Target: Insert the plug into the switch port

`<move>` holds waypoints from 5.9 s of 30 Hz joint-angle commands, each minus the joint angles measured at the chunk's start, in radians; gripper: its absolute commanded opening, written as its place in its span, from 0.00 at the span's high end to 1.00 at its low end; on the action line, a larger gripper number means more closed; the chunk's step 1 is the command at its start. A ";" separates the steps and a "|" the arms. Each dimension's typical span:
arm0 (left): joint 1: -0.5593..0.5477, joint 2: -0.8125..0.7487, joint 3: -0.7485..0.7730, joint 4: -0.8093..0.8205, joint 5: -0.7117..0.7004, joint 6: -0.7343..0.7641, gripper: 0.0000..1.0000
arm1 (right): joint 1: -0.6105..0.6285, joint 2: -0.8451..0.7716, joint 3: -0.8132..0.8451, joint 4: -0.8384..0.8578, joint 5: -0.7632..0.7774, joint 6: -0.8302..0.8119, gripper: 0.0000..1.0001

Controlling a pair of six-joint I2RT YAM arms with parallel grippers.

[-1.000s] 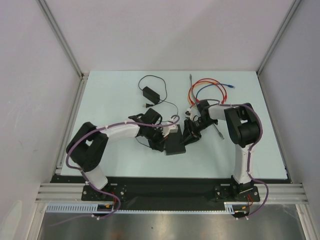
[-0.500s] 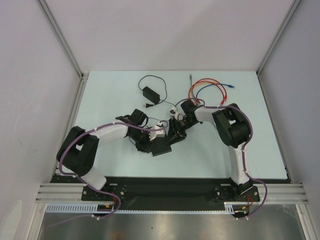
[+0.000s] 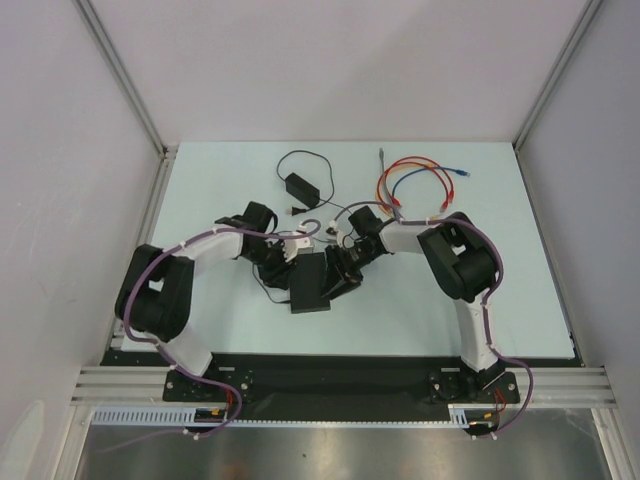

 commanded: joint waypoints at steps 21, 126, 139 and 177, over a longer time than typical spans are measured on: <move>0.121 0.038 0.195 0.075 0.109 -0.192 0.53 | -0.103 -0.149 0.085 -0.080 0.175 -0.151 0.31; -0.325 -0.182 0.522 0.399 -0.093 -0.855 0.28 | -0.299 -0.611 0.310 -0.087 0.552 0.416 1.00; -0.325 -0.085 0.534 0.546 -0.003 -1.145 0.39 | -0.232 -0.682 0.286 -0.037 0.615 0.337 1.00; -0.307 -0.087 0.533 0.502 -0.098 -1.080 0.68 | -0.198 -0.733 0.228 0.045 0.582 0.340 1.00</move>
